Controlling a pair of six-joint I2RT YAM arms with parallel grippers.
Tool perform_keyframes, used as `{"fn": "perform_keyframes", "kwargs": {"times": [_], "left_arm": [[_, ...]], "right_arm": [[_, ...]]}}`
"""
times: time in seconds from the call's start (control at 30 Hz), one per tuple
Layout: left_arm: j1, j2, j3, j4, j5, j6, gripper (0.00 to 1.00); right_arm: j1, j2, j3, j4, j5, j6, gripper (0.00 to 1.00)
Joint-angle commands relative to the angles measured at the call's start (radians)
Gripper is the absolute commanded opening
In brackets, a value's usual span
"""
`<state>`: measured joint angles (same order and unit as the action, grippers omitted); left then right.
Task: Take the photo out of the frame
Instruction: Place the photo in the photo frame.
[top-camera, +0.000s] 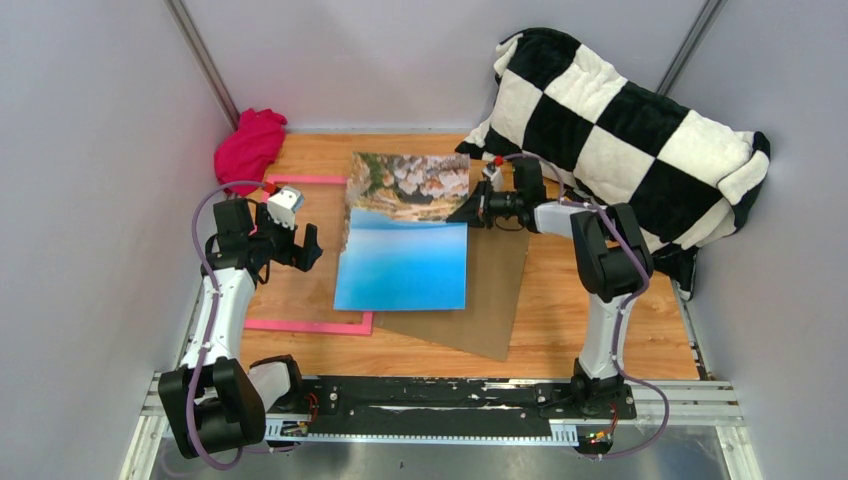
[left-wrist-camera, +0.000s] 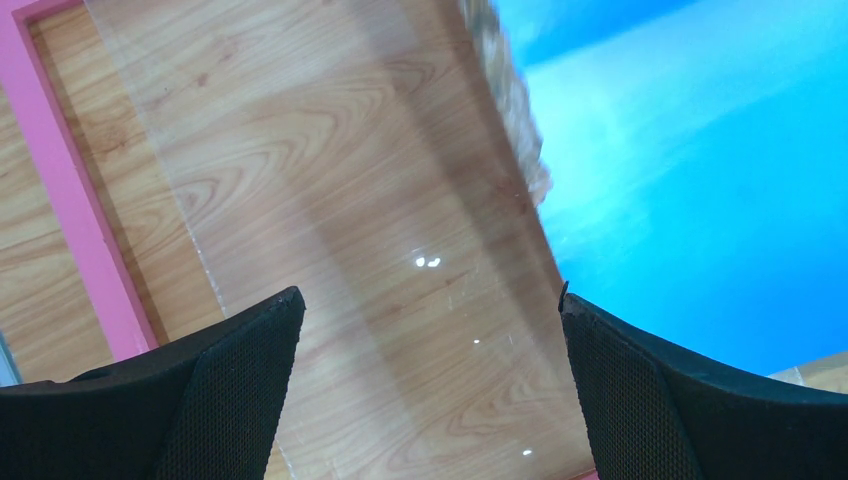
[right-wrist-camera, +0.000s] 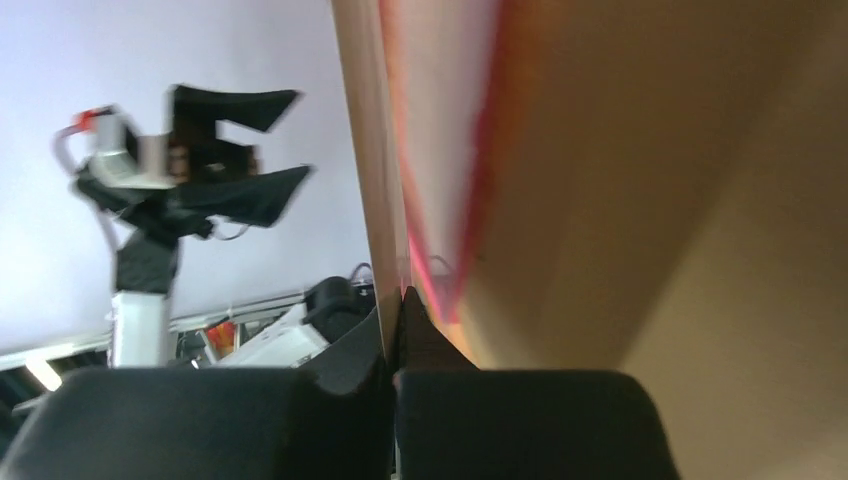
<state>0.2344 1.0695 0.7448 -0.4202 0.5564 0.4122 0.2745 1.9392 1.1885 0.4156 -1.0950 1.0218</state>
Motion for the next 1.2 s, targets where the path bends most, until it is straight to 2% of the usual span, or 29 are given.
{"fn": "perform_keyframes", "kwargs": {"times": [0.0, 0.3, 0.7, 0.93, 1.03, 1.17], "left_arm": [[0.007, -0.017, -0.015, 0.013, 0.001, 0.014, 1.00], [0.008, -0.014, -0.015, 0.013, 0.000, 0.014, 1.00], [0.008, -0.016, -0.015, 0.014, 0.000, 0.016, 1.00], [0.008, -0.019, -0.016, 0.014, 0.004, 0.019, 1.00], [0.007, -0.021, -0.016, 0.015, 0.004, 0.018, 1.00], [0.008, -0.020, -0.016, 0.013, 0.004, 0.019, 1.00]], "right_arm": [[0.016, 0.052, -0.045, -0.136, 0.050, -0.191, 0.00], [0.021, 0.067, -0.097, -0.174, 0.118, -0.240, 0.00], [0.100, 0.102, -0.031, -0.158, 0.150, -0.203, 0.00], [0.115, 0.101, -0.047, -0.158, 0.181, -0.210, 0.01], [0.119, 0.104, -0.048, -0.163, 0.185, -0.215, 0.09], [0.124, 0.096, -0.028, -0.230, 0.195, -0.261, 0.29]]}}
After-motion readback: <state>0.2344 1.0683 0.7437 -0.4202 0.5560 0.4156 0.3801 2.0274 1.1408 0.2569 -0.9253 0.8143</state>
